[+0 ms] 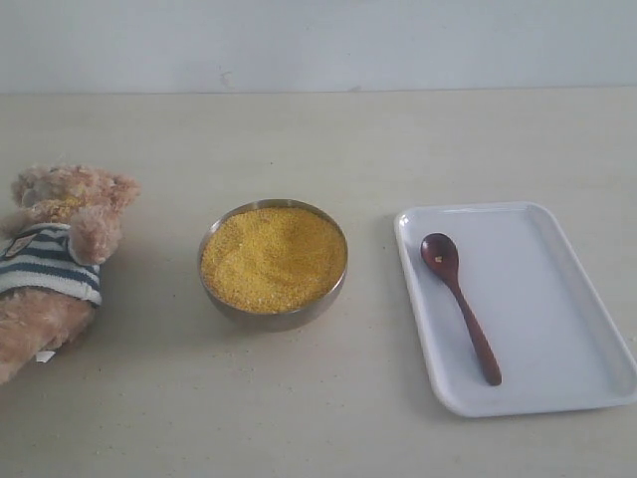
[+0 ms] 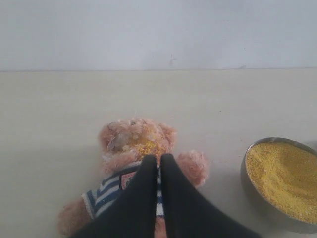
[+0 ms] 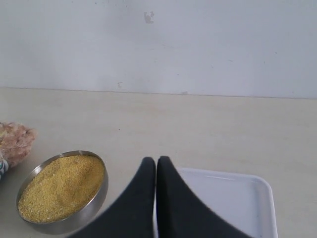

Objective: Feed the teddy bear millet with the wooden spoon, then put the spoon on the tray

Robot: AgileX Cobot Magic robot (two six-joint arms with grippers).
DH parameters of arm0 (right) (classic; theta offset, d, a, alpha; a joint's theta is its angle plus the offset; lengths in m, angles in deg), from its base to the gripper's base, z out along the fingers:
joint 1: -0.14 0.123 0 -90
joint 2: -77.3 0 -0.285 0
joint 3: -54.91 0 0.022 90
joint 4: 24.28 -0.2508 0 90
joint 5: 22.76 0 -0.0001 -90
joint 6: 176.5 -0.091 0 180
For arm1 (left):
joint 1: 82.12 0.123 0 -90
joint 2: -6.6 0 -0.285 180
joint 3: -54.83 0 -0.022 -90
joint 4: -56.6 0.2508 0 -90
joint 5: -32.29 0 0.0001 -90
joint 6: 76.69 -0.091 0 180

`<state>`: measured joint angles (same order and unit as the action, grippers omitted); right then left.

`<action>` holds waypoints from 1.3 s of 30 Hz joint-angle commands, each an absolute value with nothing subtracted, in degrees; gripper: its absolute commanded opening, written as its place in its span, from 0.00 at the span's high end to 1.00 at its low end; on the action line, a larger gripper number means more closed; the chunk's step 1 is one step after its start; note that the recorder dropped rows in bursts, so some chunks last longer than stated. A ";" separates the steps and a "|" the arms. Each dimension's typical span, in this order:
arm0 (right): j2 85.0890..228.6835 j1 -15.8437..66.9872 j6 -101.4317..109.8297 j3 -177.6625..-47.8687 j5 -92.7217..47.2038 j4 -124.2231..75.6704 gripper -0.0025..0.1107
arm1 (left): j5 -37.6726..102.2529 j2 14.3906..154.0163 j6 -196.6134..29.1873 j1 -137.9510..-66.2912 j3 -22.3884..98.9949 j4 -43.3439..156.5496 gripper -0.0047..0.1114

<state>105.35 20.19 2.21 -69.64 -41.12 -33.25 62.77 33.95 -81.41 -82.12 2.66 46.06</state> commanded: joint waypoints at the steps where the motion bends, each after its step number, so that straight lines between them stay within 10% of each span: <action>1: 105.06 19.99 2.16 -69.51 -41.40 -32.84 0.98 | 61.95 33.79 -81.41 -82.06 2.28 45.44 0.93; 22: 105.06 19.99 2.16 -69.51 -41.40 -32.84 0.98 | 61.07 33.36 -82.84 -82.06 2.28 49.41 0.93; 39: 104.92 19.99 2.16 -69.51 -41.17 -32.84 0.98 | 45.25 14.39 -72.37 -77.37 -22.39 57.09 0.93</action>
<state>105.21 20.19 1.93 -69.52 -41.70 -33.25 42.07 14.56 -72.77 -77.56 -22.14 55.41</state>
